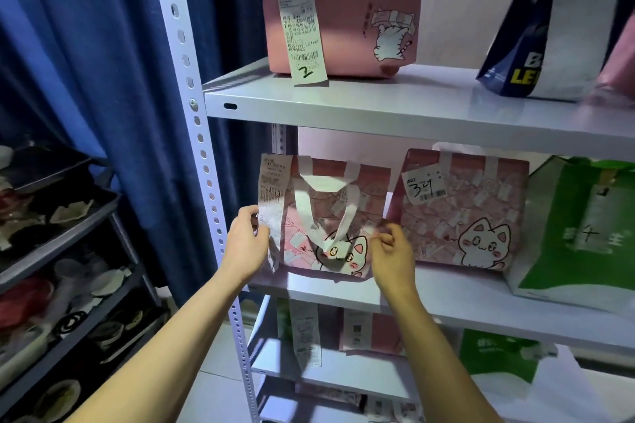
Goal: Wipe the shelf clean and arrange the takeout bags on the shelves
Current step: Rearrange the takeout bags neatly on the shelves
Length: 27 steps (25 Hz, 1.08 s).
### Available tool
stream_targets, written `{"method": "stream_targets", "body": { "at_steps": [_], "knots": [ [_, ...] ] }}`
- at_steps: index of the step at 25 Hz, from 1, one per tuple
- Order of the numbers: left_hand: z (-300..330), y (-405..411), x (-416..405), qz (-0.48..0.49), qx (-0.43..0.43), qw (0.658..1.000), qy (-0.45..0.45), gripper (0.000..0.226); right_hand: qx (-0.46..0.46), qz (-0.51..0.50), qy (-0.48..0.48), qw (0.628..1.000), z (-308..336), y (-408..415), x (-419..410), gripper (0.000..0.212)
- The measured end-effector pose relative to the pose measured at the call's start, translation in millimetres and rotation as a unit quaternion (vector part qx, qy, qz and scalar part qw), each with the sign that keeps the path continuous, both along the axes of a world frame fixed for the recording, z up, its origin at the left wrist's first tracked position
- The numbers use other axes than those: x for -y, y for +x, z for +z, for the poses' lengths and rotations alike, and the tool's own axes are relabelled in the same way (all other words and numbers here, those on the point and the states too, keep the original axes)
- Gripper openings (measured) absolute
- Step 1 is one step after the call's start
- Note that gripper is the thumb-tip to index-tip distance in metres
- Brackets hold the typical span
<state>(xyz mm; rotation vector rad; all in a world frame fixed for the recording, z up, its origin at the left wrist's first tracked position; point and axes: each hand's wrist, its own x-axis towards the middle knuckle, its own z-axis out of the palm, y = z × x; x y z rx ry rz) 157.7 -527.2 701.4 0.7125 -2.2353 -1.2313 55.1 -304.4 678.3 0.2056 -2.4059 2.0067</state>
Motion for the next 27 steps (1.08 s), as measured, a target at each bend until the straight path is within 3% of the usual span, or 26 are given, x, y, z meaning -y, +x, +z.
{"method": "stream_targets", "body": {
  "at_steps": [4, 13, 27],
  "knots": [
    [3, 25, -7, 0.002, -0.033, 0.999, 0.009, 0.02, -0.043, -0.04, -0.02, 0.998, 5, 23, -10, 0.019],
    [25, 86, -29, -0.049, -0.14, 0.987, 0.07, 0.015, -0.049, -0.087, -0.056, 0.993, 31, 82, -41, 0.014],
    [64, 113, -81, -0.129, -0.19, 0.96, 0.158, 0.013, -0.084, -0.134, -0.09, 0.983, 80, 125, -96, 0.009]
  ]
}}
